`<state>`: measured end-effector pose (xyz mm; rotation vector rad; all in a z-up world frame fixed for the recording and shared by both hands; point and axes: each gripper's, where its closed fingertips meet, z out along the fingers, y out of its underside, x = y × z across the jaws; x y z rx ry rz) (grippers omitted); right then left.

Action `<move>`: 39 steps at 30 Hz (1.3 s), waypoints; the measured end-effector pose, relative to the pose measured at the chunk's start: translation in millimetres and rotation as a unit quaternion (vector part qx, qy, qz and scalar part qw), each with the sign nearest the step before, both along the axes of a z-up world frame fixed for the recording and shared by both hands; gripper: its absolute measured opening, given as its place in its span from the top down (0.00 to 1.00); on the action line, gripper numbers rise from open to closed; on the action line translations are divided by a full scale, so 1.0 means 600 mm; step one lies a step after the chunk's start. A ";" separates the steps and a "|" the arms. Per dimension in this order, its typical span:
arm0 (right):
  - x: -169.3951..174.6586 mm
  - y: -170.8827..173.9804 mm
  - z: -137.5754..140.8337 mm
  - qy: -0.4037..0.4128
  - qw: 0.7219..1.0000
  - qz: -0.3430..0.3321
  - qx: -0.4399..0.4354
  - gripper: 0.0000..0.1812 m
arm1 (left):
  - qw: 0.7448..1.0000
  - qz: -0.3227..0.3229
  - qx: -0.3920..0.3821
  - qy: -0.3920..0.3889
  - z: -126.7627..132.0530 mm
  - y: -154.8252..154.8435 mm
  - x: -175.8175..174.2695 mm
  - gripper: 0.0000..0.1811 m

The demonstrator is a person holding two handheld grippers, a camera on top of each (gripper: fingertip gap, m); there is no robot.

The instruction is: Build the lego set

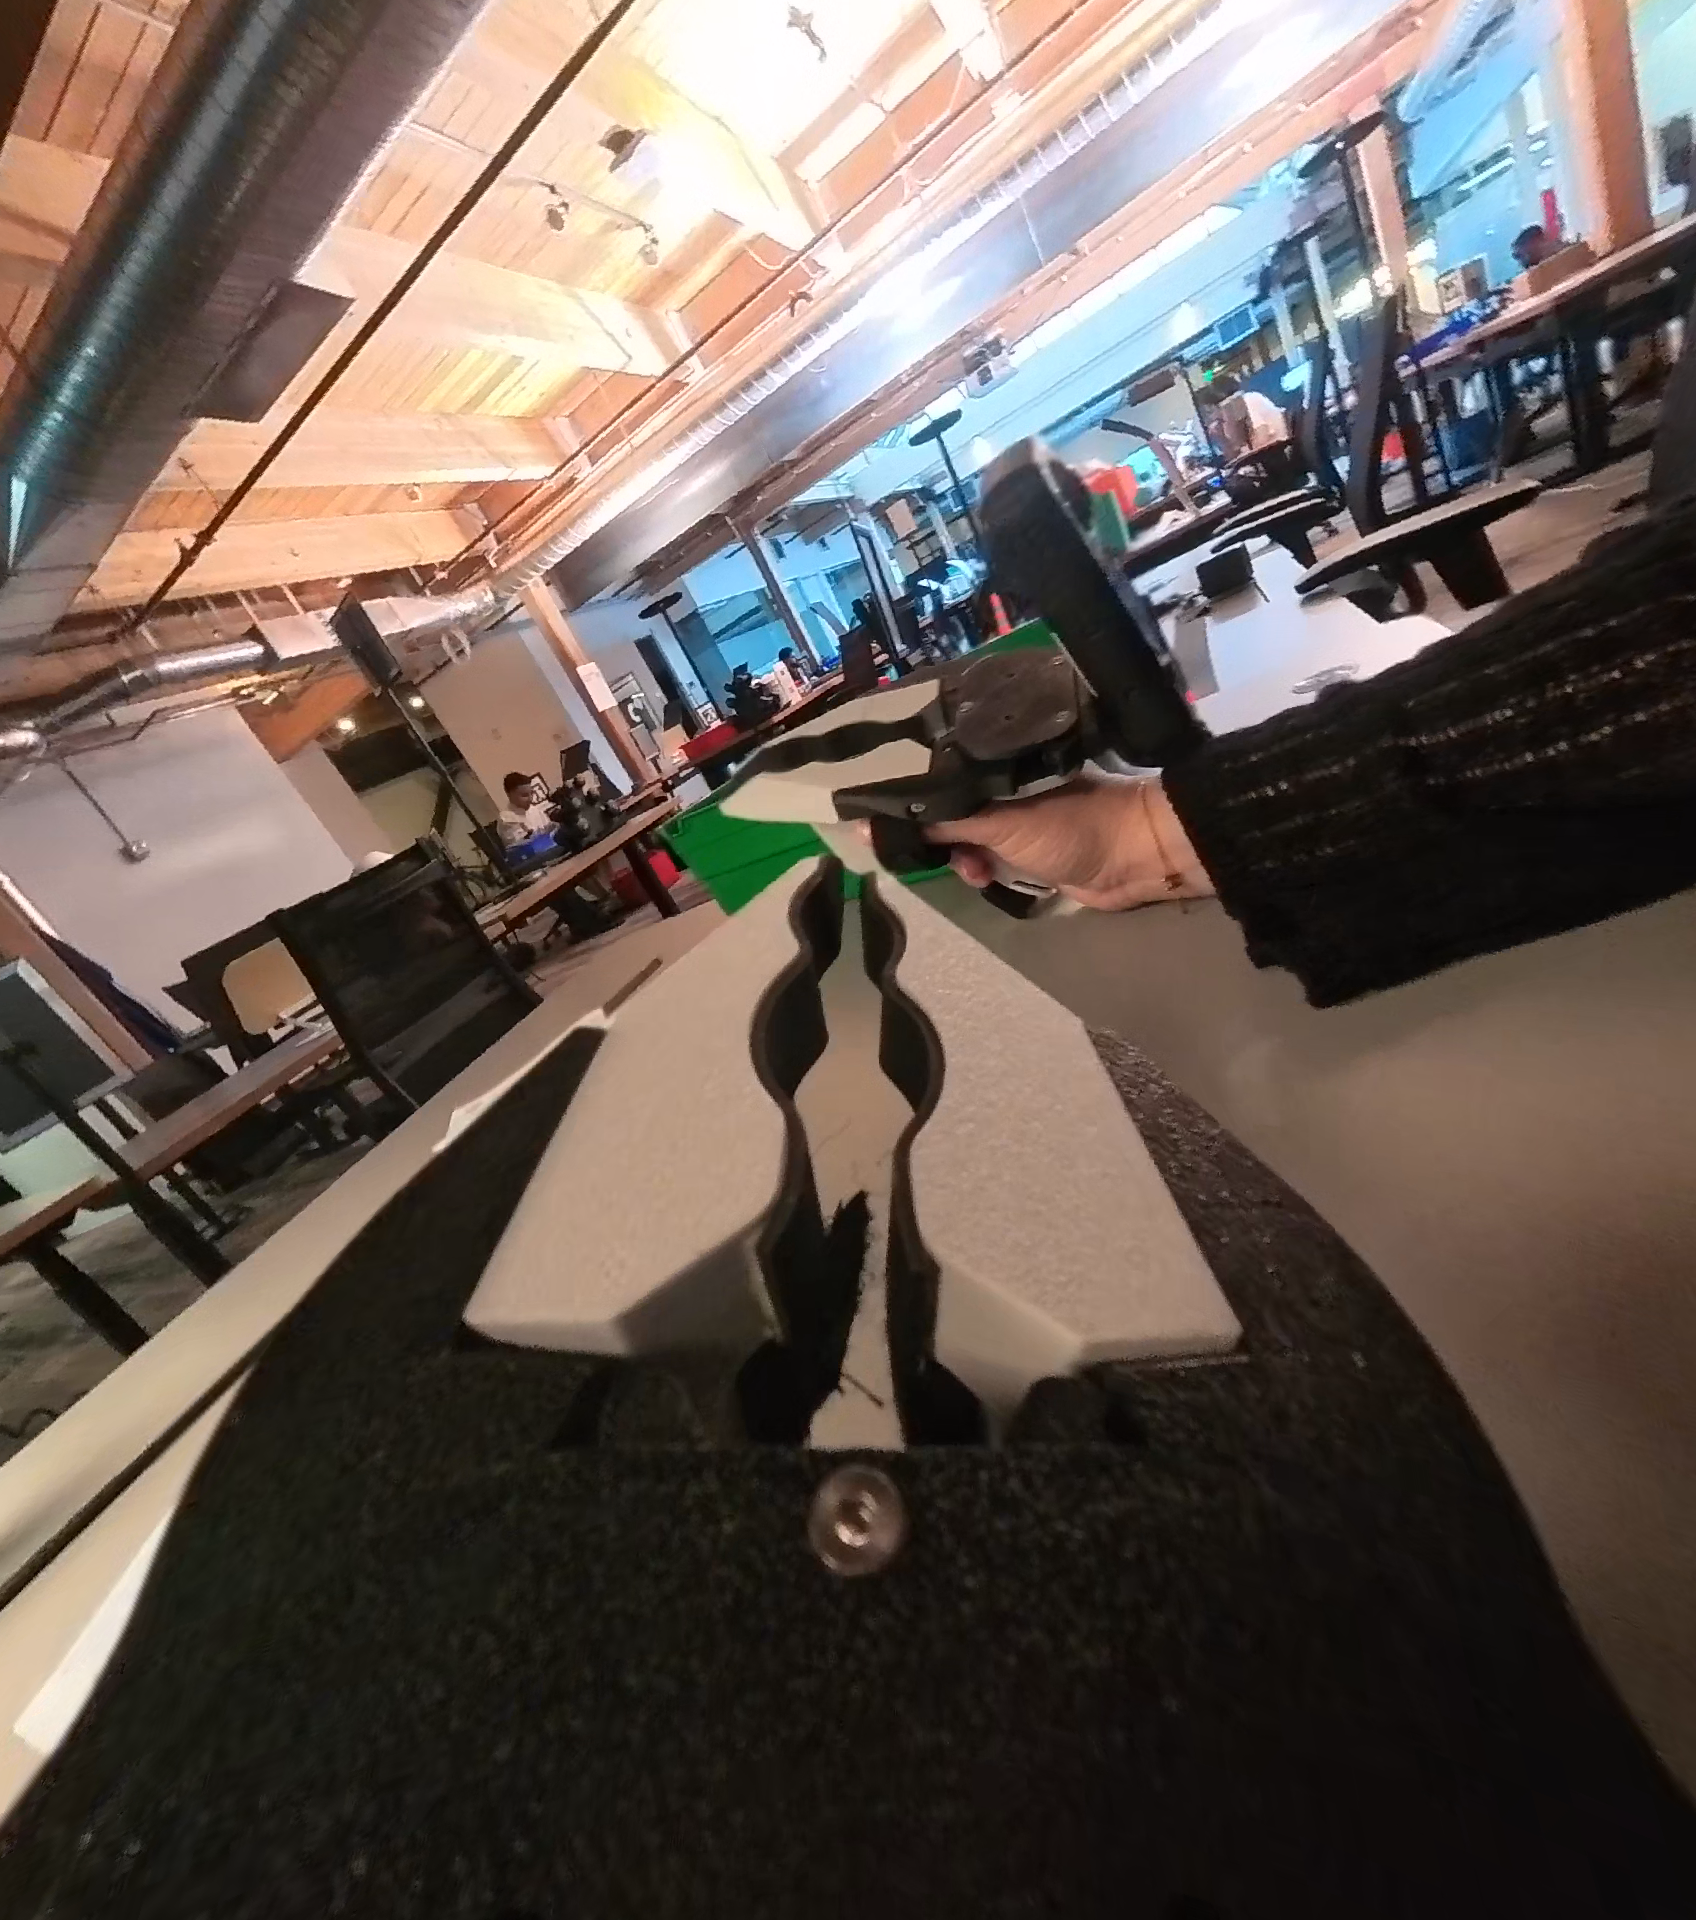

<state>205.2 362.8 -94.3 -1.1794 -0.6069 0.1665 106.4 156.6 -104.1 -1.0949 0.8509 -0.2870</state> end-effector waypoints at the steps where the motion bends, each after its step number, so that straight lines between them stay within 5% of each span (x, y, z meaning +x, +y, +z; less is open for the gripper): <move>1: 0.000 0.000 0.000 0.000 1.000 0.000 0.000 0.91 | 1.000 -0.005 0.005 0.007 0.000 -0.005 0.005 1.00; 39: -0.003 0.003 -0.002 0.011 1.000 0.010 -0.008 0.88 | 0.997 -0.034 0.041 0.051 -0.005 -0.030 0.026 1.00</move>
